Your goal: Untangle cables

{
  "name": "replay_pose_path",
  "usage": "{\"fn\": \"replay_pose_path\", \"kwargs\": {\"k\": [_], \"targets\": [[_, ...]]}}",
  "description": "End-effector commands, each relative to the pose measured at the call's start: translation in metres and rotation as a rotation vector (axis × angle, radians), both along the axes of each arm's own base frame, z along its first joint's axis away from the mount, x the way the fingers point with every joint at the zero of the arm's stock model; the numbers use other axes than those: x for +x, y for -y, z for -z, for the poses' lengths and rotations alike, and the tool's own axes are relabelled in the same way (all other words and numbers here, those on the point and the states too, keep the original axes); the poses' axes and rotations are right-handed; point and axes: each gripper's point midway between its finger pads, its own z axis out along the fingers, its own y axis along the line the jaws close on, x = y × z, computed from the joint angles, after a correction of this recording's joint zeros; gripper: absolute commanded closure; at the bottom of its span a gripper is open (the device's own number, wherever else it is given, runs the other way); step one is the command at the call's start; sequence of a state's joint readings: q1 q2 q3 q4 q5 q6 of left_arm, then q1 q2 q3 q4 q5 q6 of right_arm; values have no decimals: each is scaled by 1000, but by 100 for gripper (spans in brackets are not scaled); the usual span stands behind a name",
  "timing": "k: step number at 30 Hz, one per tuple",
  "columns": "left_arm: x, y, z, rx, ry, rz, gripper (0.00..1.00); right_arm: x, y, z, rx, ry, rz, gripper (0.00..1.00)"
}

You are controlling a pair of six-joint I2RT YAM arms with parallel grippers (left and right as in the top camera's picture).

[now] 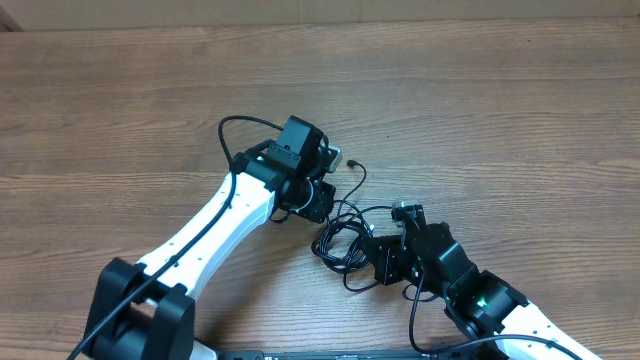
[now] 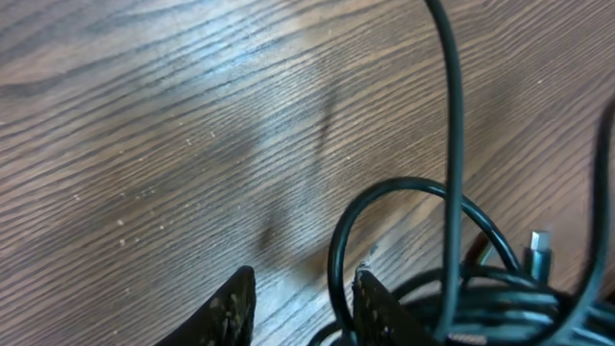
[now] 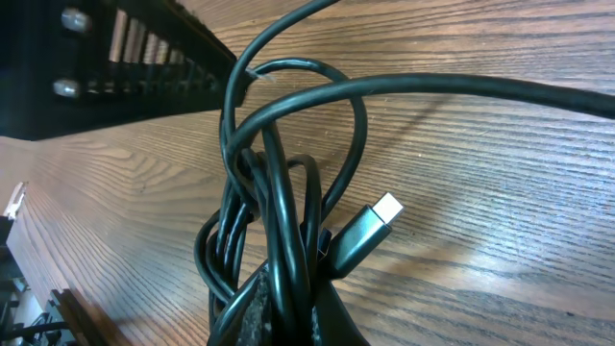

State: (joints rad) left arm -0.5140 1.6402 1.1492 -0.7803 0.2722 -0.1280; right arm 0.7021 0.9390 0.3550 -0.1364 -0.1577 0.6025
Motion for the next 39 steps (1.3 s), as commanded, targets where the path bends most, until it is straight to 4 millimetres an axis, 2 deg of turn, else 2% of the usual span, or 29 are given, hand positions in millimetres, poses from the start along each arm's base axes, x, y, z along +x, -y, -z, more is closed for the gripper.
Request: {"fn": "replay_pose_path", "kwargs": {"k": [1,5,8,11,13,15,22,29,35,37,39], "targets": [[-7,6,20,30,-47,17,67,2,-3,-7,17,19,-4,96],[-17,16,35,62,-77,61,66,2,-3,-7,17,20,-4,96],[-15,4,45,150,-63,48,74,2,-3,-7,17,20,-5,96],[4,-33,51,346,16,-83,83,2,-3,-7,16,19,-5,96],[26,-71,45,509,121,-265,93,2,-3,-7,17,18,-5,96],[41,-94,36,570,194,-431,94,2,-3,-7,16,19,-5,96],[80,-116,26,368,164,-778,96,-3,1,1,-5,-20,2,96],[98,-152,29,133,5,-1092,93,-8,5,9,-19,-73,22,96],[103,-186,29,9,-98,-1191,92,-9,6,9,-18,-76,24,96],[103,-190,29,-20,-118,-1180,92,-9,6,9,-18,-76,24,96],[103,-191,28,-36,-124,-1141,87,-8,6,9,-18,-76,24,96]]}}
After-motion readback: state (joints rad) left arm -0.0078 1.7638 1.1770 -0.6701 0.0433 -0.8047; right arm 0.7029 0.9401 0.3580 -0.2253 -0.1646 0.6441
